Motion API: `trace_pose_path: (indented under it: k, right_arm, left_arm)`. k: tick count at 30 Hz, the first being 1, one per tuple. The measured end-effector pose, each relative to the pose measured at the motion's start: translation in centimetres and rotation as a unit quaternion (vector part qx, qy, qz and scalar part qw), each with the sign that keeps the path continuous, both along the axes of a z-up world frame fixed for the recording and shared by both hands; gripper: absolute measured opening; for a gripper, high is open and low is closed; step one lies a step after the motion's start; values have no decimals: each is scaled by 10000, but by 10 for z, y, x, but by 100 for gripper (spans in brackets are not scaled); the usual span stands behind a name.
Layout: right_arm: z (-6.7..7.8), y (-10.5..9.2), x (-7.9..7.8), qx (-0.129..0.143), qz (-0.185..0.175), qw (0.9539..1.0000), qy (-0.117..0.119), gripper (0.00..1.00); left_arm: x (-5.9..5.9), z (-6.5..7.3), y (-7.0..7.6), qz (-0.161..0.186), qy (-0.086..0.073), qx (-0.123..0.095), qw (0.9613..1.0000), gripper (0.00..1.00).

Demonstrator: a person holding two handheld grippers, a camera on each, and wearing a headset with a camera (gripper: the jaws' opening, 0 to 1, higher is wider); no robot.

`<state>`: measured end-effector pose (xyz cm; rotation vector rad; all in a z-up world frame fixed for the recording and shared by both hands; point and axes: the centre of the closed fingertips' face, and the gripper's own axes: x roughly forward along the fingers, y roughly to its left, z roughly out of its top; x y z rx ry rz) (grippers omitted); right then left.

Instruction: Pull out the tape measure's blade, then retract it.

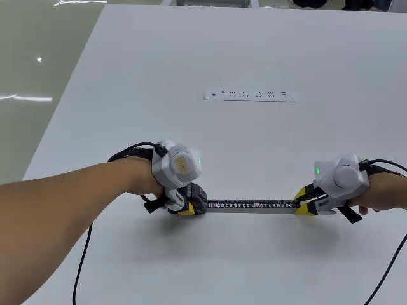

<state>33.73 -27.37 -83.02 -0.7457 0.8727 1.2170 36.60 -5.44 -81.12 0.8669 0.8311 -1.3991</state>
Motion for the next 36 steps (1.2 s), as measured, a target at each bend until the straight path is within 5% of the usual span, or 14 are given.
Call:
trace_pose_path:
  k: [36]
  right_arm:
    - [3, -2, -3, 42, -70, 10000, -10, 15]
  left_arm:
    - [0, 0, 0, -1, -11, -27, 10000, 34]
